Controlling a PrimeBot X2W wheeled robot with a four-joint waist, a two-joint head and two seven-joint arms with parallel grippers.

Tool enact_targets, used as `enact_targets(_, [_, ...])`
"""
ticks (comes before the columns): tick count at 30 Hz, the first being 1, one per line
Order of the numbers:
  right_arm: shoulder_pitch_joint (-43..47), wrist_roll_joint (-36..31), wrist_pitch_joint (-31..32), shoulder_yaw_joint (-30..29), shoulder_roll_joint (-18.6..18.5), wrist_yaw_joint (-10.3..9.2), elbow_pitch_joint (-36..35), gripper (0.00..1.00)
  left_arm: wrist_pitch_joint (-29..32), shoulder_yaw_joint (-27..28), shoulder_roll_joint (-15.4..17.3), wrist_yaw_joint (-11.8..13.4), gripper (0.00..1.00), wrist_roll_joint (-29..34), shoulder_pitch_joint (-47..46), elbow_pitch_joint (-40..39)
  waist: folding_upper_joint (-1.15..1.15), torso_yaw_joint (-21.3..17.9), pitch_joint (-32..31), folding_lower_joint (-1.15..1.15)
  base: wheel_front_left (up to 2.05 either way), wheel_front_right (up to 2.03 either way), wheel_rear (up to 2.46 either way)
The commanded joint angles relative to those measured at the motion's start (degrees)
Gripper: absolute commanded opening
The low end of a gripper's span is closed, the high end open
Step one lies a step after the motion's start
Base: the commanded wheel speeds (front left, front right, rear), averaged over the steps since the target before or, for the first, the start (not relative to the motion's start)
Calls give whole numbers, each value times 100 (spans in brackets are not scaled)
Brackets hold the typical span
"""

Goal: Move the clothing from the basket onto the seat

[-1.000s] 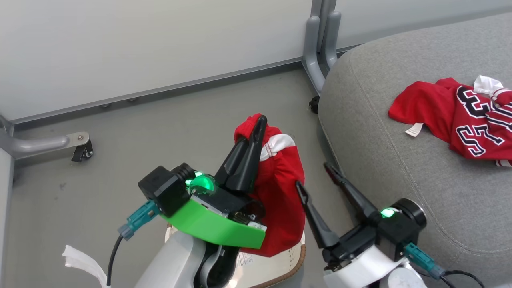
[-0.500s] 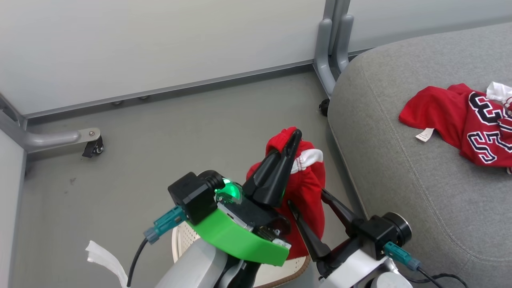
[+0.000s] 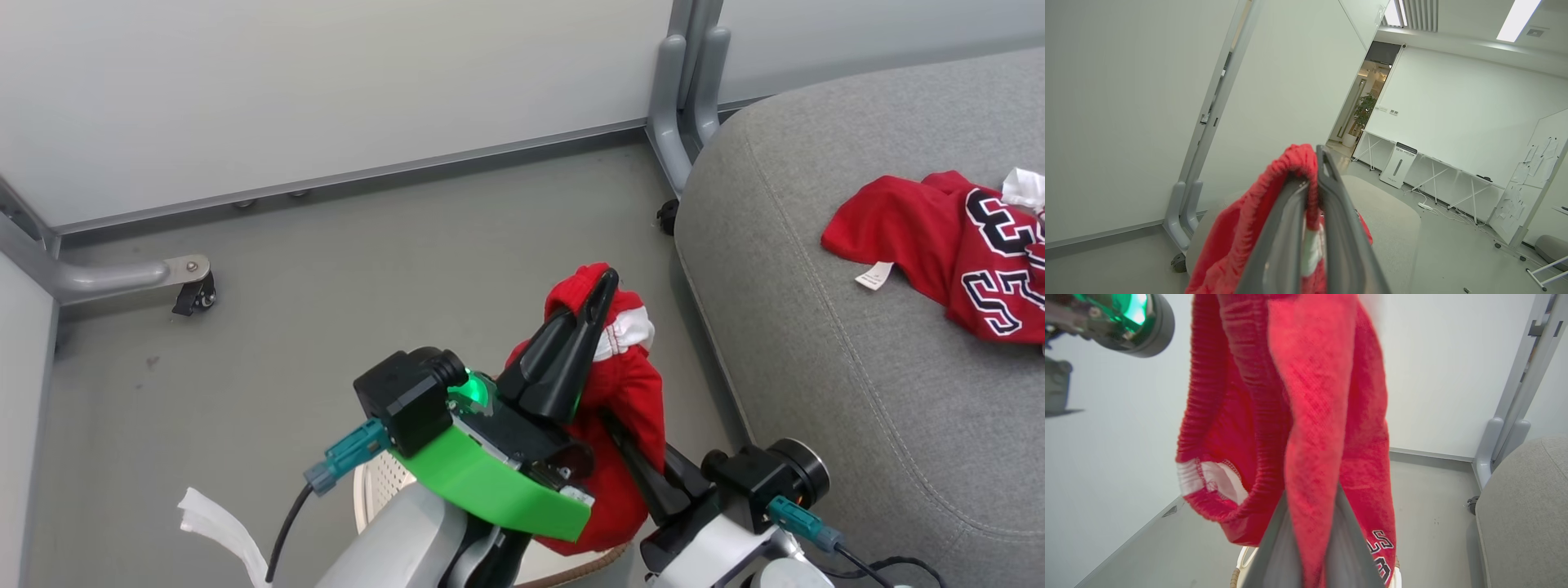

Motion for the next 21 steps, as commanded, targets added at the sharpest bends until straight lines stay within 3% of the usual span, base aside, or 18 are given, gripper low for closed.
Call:
enact_targets(1, [-60, 24, -11, -27, -12, -8, -13, 0, -4, 48, -1, 4, 0, 60, -47, 38, 65, -9, 7, 0, 0, 0, 0])
enact_targets(6, [-62, 41, -11, -78, -2, -8, -57, 0, -4, 138, 1, 4, 0, 149, 0, 175, 65, -41, 34, 0, 0, 0, 0])
enact_targets(7, [-60, 43, -11, -83, 0, -8, -61, 0, -4, 143, 1, 5, 11, 142, 8, 187, 65, -45, 35, 0, 0, 0, 0])
enact_targets(8, [-53, 47, -11, -91, 1, -8, -67, 0, -4, 160, 1, 5, 44, 125, 27, 218, 65, -50, 36, 0, 0, 0, 0])
enact_targets(9, [-44, 48, -11, -99, 2, -8, -70, 0, -4, 189, 3, 5, 100, 129, 43, 249, 65, -52, 36, 0, 0, 0, 0])
enact_targets(21, [27, 50, -11, -178, 23, -8, -106, 0, -4, 124, 1, 5, 100, 277, -35, 772, 65, -81, 15, 0, 0, 0, 0])
